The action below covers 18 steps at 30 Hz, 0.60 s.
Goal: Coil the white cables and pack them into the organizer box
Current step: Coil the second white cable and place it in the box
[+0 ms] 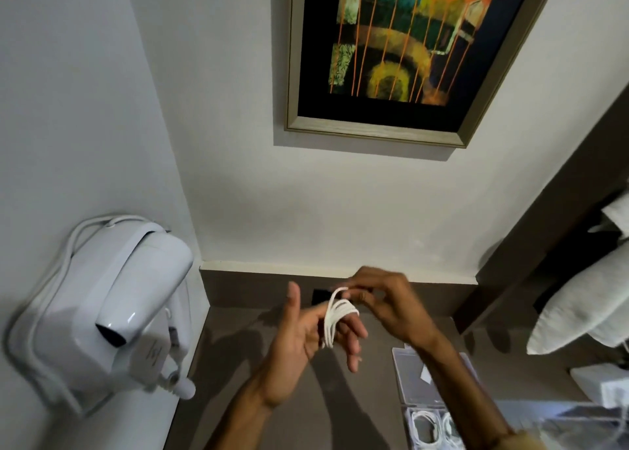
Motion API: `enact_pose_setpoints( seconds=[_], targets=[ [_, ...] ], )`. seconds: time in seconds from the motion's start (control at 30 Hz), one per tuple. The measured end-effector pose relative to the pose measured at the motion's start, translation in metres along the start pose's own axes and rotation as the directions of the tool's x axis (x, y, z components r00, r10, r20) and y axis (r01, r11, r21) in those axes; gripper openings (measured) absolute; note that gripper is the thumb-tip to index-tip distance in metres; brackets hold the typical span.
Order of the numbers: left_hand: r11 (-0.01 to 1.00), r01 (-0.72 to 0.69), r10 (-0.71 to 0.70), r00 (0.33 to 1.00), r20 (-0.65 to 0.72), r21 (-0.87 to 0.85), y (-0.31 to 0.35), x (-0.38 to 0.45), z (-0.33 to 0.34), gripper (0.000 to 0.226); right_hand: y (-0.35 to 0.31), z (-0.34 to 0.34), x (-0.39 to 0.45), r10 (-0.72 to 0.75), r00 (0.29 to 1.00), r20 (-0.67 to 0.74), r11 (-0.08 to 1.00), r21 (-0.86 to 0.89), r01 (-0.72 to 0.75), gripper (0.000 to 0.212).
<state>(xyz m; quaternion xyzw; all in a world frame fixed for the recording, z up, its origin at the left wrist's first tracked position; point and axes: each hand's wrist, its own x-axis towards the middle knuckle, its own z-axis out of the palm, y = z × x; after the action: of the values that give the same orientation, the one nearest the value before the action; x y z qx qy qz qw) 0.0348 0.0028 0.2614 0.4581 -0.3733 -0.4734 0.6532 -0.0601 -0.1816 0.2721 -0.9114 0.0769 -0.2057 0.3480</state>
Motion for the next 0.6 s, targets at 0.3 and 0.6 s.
enact_pose_setpoints(
  seconds=[0.3, 0.6],
  targets=[
    [0.996, -0.074, 0.052, 0.932, -0.359, -0.047, 0.008, 0.005, -0.023, 0.096, -0.032, 0.088, -0.061, 0.006, 0.998, 0.066, 0.973, -0.229, 0.009, 0.024],
    [0.962, 0.257, -0.255, 0.966, -0.028, 0.092, -0.008, -0.006, 0.004, 0.093, -0.079, -0.018, -0.035, -0.212, 0.971, -0.108, 0.951, -0.252, 0.180, 0.018]
  ],
)
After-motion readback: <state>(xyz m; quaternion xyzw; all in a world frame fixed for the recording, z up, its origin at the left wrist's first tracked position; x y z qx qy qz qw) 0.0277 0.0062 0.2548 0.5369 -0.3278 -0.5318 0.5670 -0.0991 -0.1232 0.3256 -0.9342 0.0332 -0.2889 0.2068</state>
